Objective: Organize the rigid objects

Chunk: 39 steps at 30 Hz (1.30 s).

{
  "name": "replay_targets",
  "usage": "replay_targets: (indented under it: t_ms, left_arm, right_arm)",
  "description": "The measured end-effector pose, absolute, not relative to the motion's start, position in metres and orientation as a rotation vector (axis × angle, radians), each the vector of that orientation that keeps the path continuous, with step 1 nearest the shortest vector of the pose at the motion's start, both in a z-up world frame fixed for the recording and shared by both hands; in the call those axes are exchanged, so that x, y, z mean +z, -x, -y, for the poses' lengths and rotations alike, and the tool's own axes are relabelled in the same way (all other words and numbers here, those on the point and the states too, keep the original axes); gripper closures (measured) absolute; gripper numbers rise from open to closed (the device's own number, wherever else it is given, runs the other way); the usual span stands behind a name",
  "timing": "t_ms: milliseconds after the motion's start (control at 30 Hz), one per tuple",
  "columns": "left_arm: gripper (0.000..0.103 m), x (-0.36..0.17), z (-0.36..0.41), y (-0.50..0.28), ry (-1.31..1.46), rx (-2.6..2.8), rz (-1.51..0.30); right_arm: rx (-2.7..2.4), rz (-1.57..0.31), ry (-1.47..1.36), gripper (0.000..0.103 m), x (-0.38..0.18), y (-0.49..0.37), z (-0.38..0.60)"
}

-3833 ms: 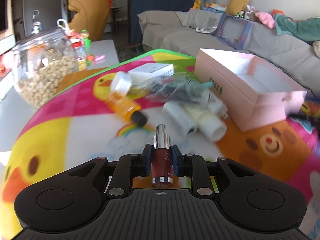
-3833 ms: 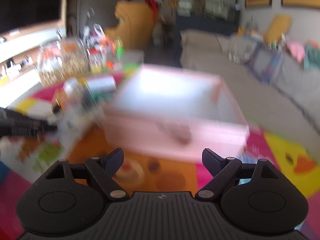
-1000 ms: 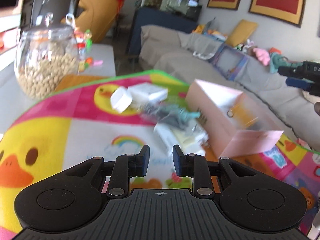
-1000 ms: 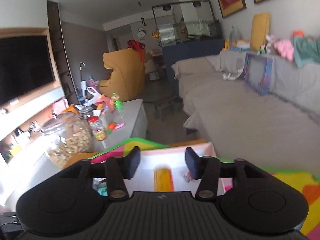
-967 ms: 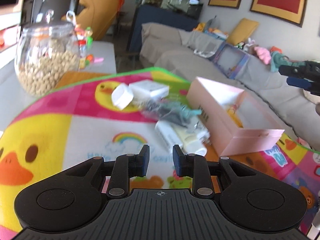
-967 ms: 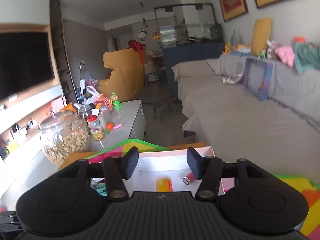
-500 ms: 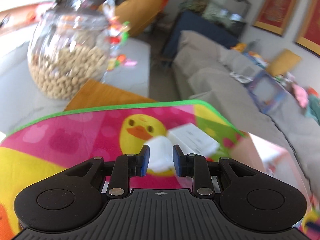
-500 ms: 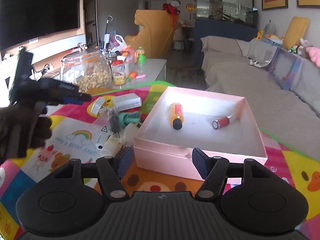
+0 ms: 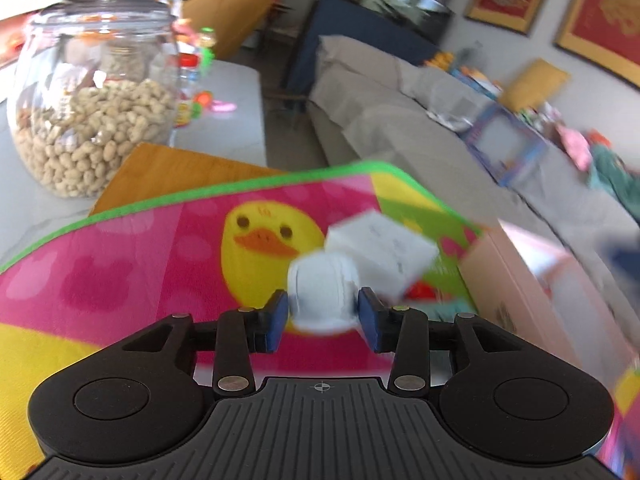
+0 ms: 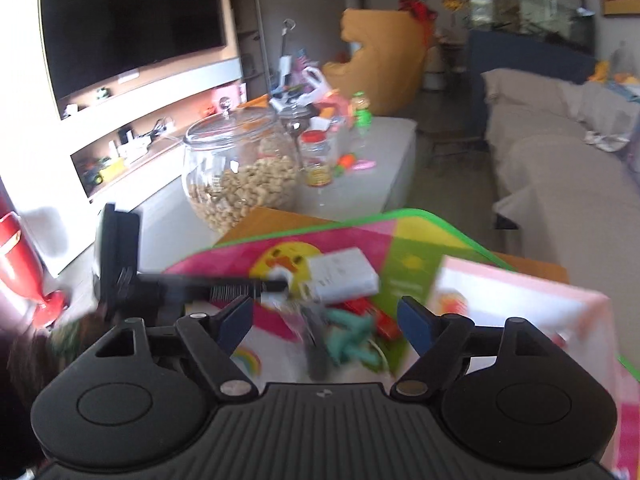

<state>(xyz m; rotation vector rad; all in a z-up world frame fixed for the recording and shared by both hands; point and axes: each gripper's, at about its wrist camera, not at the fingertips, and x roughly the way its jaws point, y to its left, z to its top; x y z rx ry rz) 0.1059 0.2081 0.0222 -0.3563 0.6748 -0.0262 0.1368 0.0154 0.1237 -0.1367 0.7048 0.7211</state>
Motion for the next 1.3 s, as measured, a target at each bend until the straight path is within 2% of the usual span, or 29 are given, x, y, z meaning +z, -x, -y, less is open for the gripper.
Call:
replay_targets:
  t_ms: [133, 333, 467, 500, 567, 600, 733, 933, 1033, 1200, 1300]
  left_arm:
    - [0.069, 0.014, -0.208, -0.079, 0.264, -0.057, -0.681]
    - [0.069, 0.011, -0.221, -0.057, 0.324, -0.118, -0.626]
    - [0.069, 0.012, -0.227, -0.051, 0.378, -0.169, -0.603]
    - [0.069, 0.015, -0.23, -0.049, 0.394, -0.178, -0.595]
    - [0.069, 0.021, -0.237, -0.045, 0.43, -0.164, -0.566]
    - [0.069, 0.023, -0.241, -0.041, 0.446, -0.146, -0.547]
    - [0.069, 0.028, -0.259, -0.027, 0.53, -0.087, -0.494]
    - [0.066, 0.027, -0.254, -0.011, 0.55, -0.091, -0.511]
    - [0.066, 0.027, -0.248, -0.01, 0.54, -0.079, -0.52]
    - [0.066, 0.031, -0.243, -0.009, 0.497, -0.027, -0.533]
    - [0.065, 0.03, -0.236, -0.01, 0.479, -0.06, -0.571]
  right_arm:
    - [0.675, -0.795, 0.226, 0.024, 0.108, -0.188, -0.078]
    - [0.543, -0.901, 0.379, 0.024, 0.055, -0.246, -0.132]
    - [0.516, -0.985, 0.293, 0.022, 0.037, -0.263, -0.133]
    - [0.529, -1.006, 0.271, 0.025, 0.037, -0.262, -0.132]
    - [0.573, -1.043, 0.267, 0.033, 0.035, -0.253, -0.133]
    - [0.603, -1.045, 0.284, 0.034, 0.036, -0.243, -0.133]
    - [0.673, -0.992, 0.386, 0.034, 0.043, -0.196, -0.129]
    - [0.736, -0.791, 0.342, 0.034, 0.088, -0.124, -0.083]
    - [0.789, -0.761, 0.326, 0.034, 0.098, -0.084, -0.051]
    - [0.762, -0.695, 0.399, 0.034, 0.088, -0.021, -0.006]
    - [0.703, -0.73, 0.347, 0.035, 0.076, -0.007, 0.022]
